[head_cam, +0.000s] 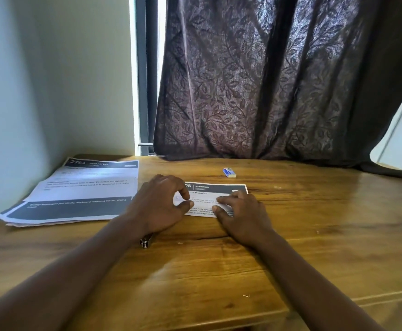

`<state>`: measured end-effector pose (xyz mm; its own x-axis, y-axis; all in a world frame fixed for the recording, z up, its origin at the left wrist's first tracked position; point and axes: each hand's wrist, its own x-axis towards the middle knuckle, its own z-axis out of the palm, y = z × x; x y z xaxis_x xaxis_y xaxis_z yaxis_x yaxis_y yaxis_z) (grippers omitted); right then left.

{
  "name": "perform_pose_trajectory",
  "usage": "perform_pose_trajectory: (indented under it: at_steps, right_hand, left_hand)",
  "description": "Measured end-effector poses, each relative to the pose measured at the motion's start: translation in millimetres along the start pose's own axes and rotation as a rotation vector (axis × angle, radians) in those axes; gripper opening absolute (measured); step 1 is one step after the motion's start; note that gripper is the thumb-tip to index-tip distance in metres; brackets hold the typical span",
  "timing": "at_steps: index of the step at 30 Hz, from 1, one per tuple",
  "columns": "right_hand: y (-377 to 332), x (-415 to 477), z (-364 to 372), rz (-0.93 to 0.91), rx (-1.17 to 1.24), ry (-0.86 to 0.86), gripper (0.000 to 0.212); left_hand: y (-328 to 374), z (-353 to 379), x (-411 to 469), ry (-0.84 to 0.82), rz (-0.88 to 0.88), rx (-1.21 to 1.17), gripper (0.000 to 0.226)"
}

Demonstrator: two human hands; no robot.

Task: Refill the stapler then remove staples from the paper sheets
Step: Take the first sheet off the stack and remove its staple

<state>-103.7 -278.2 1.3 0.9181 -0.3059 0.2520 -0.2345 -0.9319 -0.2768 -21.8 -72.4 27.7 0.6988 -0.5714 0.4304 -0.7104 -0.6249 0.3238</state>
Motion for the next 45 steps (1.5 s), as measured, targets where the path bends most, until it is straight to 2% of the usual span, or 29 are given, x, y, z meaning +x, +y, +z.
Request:
perform_pose_trajectory:
  at_steps: [5,8,12,20,33,39,43,45]
  right_hand:
    - [-3,-2,-2,0.008,0.004,0.001,0.047]
    - [-2,-3,-2,0.008,0.005,-0.006,0.046]
    - [-1,-3,-3,0.003,-0.006,-0.007,0.045]
    - [2,-2,-4,0.036,0.083,-0.047,0.051]
    - [23,-8,-19,0.173,0.083,-0.099,0.048]
    - [56,-22,-39,0.287,0.111,-0.078,0.053]
    - [61,-23,-44,0.348,0.189,-0.069,0.048]
    - [53,-18,-41,0.348,0.112,-0.008,0.045]
  left_hand:
    - [41,13,14,-0.029,-0.053,0.005,0.026]
    - [60,26,19,-0.105,-0.140,-0.013,0.032]
    - [72,44,20,-0.209,-0.162,-0.014,0.010]
    - [56,38,11,-0.266,-0.188,0.003,0.041]
    - [34,31,7,-0.305,-0.186,-0.022,0.055]
    - [34,31,5,-0.304,-0.171,-0.024,0.056]
    - [34,31,4,-0.316,-0.149,0.001,0.059]
    - [34,31,3,-0.322,-0.140,0.018,0.062]
